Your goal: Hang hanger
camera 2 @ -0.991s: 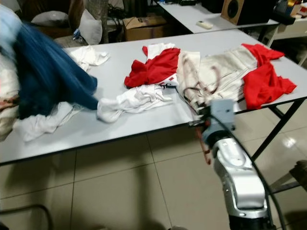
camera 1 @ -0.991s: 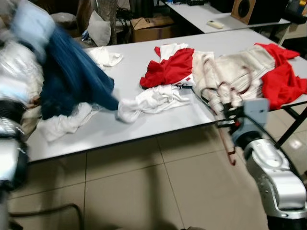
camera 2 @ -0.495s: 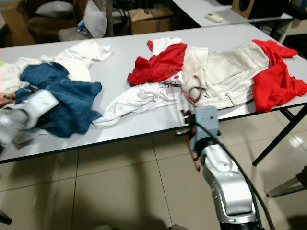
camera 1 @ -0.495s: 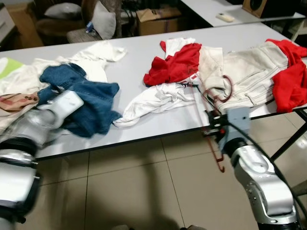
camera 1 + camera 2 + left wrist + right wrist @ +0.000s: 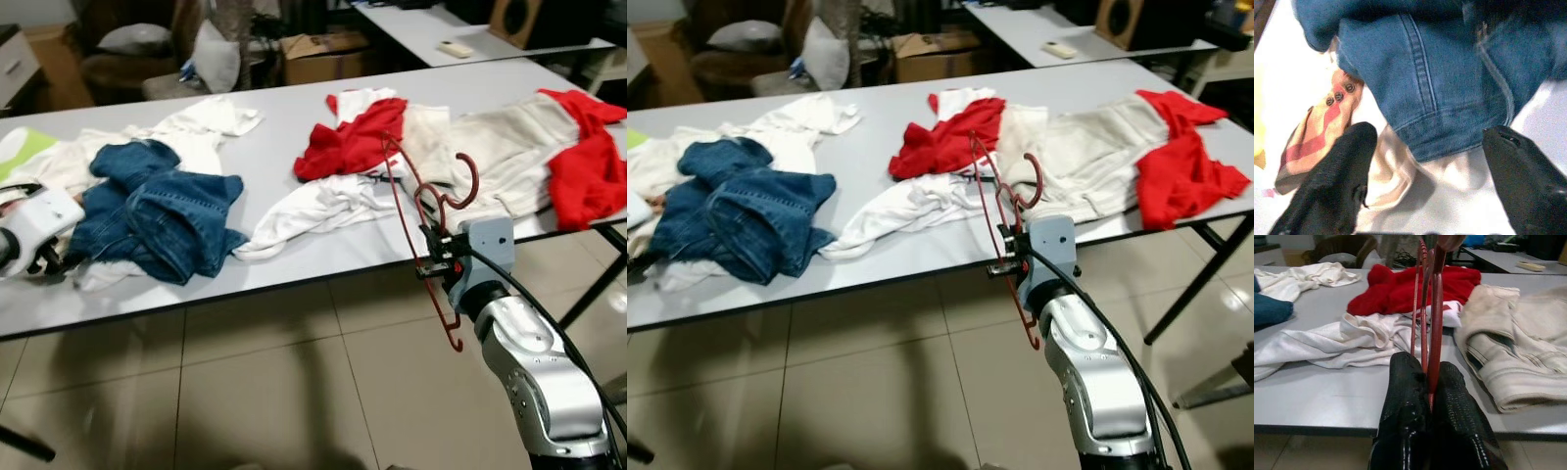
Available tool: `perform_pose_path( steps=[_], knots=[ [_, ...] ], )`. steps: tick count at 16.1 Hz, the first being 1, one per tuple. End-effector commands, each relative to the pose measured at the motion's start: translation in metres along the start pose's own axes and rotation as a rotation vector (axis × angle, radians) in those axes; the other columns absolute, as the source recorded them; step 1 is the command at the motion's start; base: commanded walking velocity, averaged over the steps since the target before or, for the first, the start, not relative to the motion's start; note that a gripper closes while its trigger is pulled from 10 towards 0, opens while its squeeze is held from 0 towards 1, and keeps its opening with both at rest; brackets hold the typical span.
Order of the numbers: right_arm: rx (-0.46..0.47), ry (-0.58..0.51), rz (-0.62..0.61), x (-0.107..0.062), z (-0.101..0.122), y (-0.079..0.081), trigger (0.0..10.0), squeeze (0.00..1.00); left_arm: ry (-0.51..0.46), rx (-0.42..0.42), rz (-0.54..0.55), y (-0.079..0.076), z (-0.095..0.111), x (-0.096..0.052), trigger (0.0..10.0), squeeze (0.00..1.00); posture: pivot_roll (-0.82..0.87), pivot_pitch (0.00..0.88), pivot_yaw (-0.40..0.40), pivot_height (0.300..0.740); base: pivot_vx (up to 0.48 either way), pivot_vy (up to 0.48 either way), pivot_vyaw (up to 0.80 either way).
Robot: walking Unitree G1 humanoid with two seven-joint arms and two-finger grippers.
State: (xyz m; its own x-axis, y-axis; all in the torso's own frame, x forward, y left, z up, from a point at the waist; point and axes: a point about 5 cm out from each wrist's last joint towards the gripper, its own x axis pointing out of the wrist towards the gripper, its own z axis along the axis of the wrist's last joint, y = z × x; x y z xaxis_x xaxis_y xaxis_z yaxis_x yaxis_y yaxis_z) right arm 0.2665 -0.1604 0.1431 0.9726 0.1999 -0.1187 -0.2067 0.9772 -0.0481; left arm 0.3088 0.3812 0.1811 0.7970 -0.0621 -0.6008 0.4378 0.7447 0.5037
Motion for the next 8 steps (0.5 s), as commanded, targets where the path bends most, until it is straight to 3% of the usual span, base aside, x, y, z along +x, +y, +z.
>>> perform_pose_path(
  steps=[1,3,4,6,7,8],
  knots=[
    [-0.001,-0.029,0.0,0.004,0.007,-0.002,10.0,0.0,-0.209,-0.119,0.046,0.017,0.02,-0.014,10.0,1.0,-0.05,0.0,0.059,0.74,0.0,0.0,0.0],
    [0.018,-0.04,-0.003,0.005,0.008,-0.002,10.0,0.0,-0.49,-0.292,0.032,0.022,0.047,-0.017,10.0,1.0,-0.04,0.0,0.054,0.74,0.0,0.0,0.0],
    [0.021,-0.041,-0.002,0.006,0.009,-0.001,10.0,0.0,-0.562,-0.336,0.002,0.018,0.055,-0.014,10.0,1.0,-0.03,0.0,0.05,0.74,0.0,0.0,0.0],
    [0.033,-0.042,0.014,0.007,0.009,0.003,10.0,0.0,-0.738,-0.45,-0.215,-0.023,0.085,0.014,10.0,1.0,-0.03,0.0,0.045,0.74,0.0,0.0,0.0],
    [0.037,-0.045,0.024,0.007,0.009,0.005,10.0,0.0,-0.77,-0.47,-0.314,-0.049,0.095,0.027,10.0,1.0,-0.04,0.0,0.045,0.74,0.0,0.0,0.0],
    [0.037,-0.045,0.027,0.006,0.01,0.005,10.0,0.0,-0.775,-0.472,-0.35,-0.06,0.099,0.033,10.0,1.0,-0.04,0.0,0.045,0.74,0.0,0.0,0.0]
  ],
)
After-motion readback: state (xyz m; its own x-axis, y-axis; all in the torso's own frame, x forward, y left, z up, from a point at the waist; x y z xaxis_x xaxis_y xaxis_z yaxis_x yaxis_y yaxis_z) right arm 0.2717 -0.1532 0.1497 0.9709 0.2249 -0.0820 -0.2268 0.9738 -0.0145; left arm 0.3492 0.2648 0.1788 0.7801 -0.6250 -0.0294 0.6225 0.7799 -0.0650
